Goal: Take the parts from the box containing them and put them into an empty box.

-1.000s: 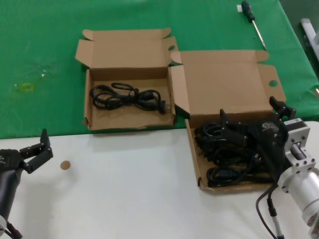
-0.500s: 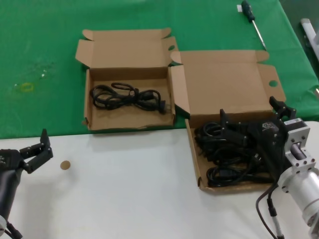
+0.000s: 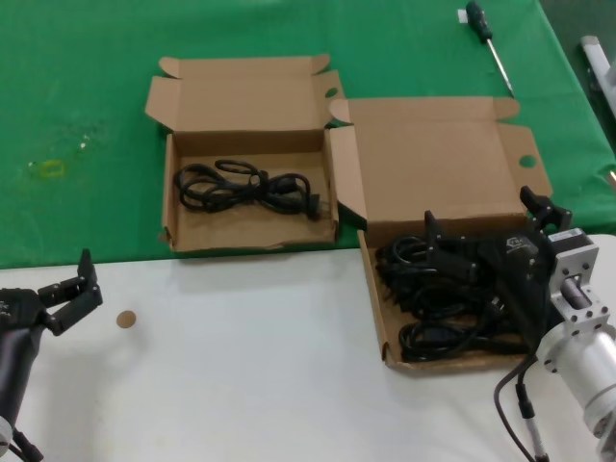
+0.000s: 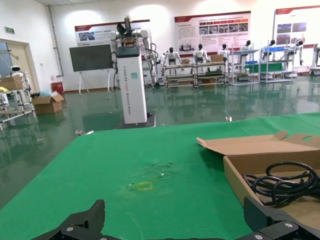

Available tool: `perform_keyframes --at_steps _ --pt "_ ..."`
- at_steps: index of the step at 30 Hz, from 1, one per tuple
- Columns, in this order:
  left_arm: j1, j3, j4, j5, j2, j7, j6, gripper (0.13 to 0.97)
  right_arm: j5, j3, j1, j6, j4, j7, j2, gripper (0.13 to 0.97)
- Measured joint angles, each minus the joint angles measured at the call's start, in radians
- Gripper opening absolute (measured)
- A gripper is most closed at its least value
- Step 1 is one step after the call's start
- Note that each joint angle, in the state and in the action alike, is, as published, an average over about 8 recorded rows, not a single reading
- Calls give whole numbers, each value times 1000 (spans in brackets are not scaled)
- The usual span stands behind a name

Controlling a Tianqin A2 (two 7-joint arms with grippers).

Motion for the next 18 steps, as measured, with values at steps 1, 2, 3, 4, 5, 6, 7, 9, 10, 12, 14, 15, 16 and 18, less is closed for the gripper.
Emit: perform_keyframes --at_steps 1,2,3,4,5,6,7,9,10,12,14,15,16,18 --pt "0 0 0 0 0 0 0 966 0 0 0 0 0 0 0 966" --pt "0 0 0 0 0 0 0 966 0 0 0 0 0 0 0 966" --pt "0 0 0 0 0 0 0 966 0 0 0 0 0 0 0 966" --pt "0 0 0 0 0 0 0 966 0 0 0 0 0 0 0 966" --pt "0 0 0 0 0 0 0 966 0 0 0 0 0 0 0 966" --pt "0 0 0 0 0 0 0 966 0 0 0 0 0 0 0 966" --pt "0 0 0 0 0 0 0 966 0 0 0 0 0 0 0 966" --pt "0 0 0 0 0 0 0 966 0 0 0 0 0 0 0 966" --pt "0 0 0 0 0 0 0 966 0 0 0 0 0 0 0 966" --pt "0 0 0 0 0 0 0 966 0 0 0 0 0 0 0 966" --pt "0 0 0 0 0 0 0 966 0 0 0 0 0 0 0 966" --pt "0 0 0 0 0 0 0 966 0 0 0 0 0 0 0 966" --pt "0 0 0 0 0 0 0 966 0 0 0 0 0 0 0 966" --pt "0 0 0 0 0 0 0 966 0 0 0 0 0 0 0 966"
